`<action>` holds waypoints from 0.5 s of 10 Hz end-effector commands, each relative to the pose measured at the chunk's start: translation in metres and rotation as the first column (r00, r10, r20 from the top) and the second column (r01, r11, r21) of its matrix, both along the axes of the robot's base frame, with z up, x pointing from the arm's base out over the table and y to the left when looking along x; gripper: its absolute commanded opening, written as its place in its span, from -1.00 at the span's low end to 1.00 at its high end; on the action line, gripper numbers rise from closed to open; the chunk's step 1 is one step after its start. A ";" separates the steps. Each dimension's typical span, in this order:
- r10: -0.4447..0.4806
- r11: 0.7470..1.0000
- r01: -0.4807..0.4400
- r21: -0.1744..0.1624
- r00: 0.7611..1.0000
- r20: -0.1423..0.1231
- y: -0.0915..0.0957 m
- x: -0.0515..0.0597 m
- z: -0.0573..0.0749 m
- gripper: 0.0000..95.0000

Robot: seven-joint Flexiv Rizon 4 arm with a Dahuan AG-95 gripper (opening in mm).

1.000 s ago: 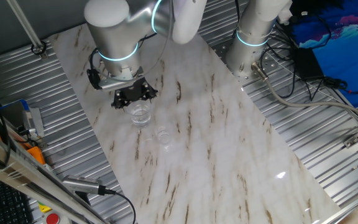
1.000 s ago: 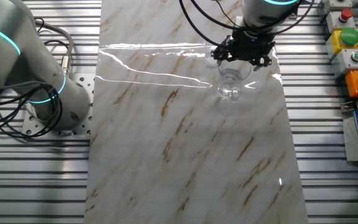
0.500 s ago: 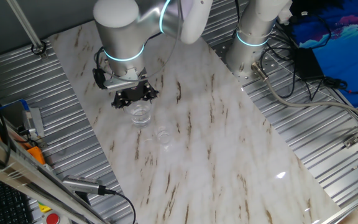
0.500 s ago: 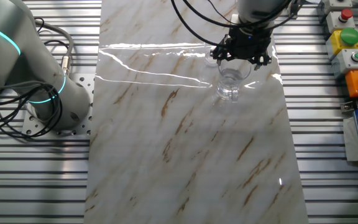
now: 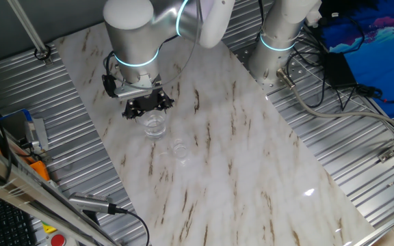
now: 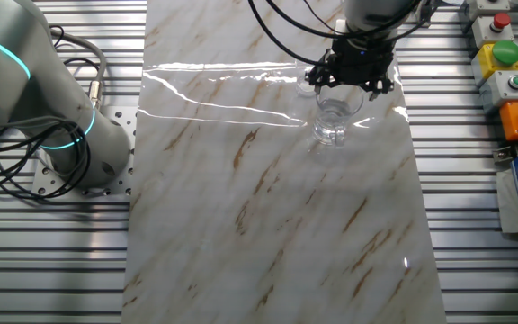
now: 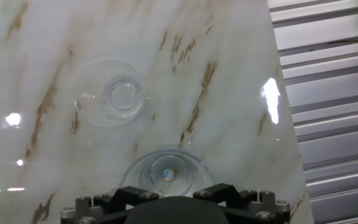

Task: Pour the water from one cup into another empty cup

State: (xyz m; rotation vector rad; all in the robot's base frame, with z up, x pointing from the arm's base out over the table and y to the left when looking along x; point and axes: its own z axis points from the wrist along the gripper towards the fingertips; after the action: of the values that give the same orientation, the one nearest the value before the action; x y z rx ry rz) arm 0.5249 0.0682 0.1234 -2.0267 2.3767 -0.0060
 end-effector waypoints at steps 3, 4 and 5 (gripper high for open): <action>0.007 1.000 -0.007 -0.009 1.000 0.003 0.000 -0.001 0.000 1.00; 0.009 1.000 -0.009 -0.009 1.000 0.004 -0.001 -0.001 0.000 1.00; 0.005 1.000 -0.005 -0.007 1.000 0.004 -0.001 -0.001 0.000 1.00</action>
State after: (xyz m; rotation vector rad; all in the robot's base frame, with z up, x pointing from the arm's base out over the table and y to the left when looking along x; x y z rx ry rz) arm 0.5245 0.0679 0.1231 -2.0337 2.3722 -0.0189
